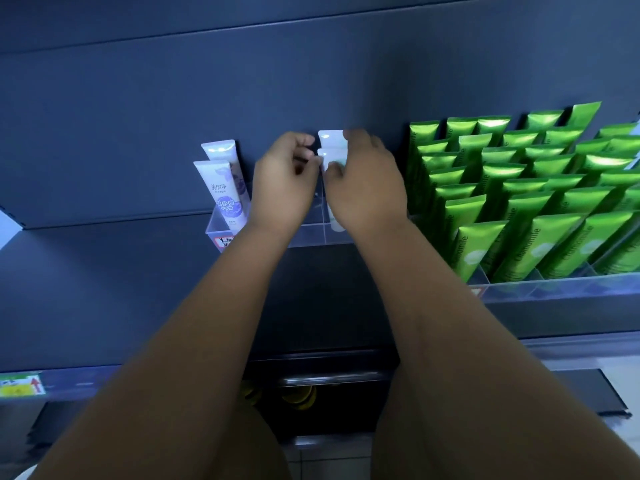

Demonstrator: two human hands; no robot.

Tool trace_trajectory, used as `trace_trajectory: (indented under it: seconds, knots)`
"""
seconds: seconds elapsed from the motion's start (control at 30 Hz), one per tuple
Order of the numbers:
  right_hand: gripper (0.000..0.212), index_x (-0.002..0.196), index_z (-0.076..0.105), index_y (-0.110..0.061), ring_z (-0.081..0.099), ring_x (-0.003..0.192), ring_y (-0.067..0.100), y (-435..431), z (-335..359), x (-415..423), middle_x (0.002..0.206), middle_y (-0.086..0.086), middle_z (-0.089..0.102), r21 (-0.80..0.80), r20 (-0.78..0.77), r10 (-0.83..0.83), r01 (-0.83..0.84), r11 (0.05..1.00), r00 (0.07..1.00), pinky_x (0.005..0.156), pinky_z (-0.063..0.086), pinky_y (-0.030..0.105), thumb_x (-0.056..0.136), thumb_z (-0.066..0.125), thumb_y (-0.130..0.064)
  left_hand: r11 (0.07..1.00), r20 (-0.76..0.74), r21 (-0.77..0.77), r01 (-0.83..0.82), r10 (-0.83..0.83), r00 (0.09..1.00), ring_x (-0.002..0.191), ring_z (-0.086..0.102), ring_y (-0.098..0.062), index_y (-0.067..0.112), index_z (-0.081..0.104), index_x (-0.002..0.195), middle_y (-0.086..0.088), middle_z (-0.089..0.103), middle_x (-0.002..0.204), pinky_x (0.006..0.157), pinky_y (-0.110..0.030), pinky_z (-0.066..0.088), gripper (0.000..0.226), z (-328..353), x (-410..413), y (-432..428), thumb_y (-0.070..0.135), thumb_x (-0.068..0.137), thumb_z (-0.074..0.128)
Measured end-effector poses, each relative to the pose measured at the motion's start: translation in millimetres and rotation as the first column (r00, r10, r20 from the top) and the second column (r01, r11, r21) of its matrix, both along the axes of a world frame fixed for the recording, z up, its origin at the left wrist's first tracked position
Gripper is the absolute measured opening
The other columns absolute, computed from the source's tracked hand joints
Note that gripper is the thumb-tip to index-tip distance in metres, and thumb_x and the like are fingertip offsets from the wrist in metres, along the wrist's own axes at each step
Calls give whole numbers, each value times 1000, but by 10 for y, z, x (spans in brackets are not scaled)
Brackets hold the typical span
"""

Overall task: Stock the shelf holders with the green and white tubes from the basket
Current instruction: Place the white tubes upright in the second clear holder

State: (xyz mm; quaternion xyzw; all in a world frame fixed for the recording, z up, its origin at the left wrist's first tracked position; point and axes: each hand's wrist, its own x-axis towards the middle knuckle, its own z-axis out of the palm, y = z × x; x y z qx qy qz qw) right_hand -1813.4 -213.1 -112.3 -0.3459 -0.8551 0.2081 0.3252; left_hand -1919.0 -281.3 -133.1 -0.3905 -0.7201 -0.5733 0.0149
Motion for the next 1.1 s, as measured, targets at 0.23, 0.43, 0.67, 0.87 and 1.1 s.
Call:
trace_trajectory:
  seconds: [0.23,0.43,0.67,0.87,1.1]
  knots:
    - [47,138,58,-14,33,150,26,-323,94,60,145,4,57,352,-85,140,-101,930,986,125,19,47,92,55,-14,968,-368,-144,-208,143,919,94,61,-21,17,60,108,-1,65,104,80,-45,51,20,66,213,-249,22,91,51]
    - [51,151,45,-15,22,155,20,-721,79,121,157,1,44,260,6,223,-217,941,975,127,14,41,104,42,-36,867,-420,-282,-411,274,865,119,55,-29,11,56,127,-6,62,126,97,-48,48,38,-5,184,-829,33,99,43]
    - [61,152,43,-11,24,154,24,-1564,50,87,158,7,44,331,119,324,-345,878,939,127,13,47,103,34,-48,674,-369,-200,-711,621,692,155,21,-34,4,31,156,-15,31,164,126,-45,20,69,63,438,-1929,44,101,42]
    - [62,150,45,-10,25,154,26,-3038,-28,31,156,10,45,401,105,631,-613,680,769,126,13,47,102,36,-47,332,-468,-241,-912,784,408,152,26,-39,-1,35,153,-21,36,160,125,-49,19,70,-268,984,-3772,47,101,41]
    - [58,152,41,-13,23,154,27,-4640,-1069,53,158,8,42,151,365,859,-934,325,358,127,11,48,103,43,-44,-7,-487,-437,-900,843,229,148,29,-46,-4,36,150,-28,39,155,123,-54,23,74,-964,1653,-5386,50,100,35]
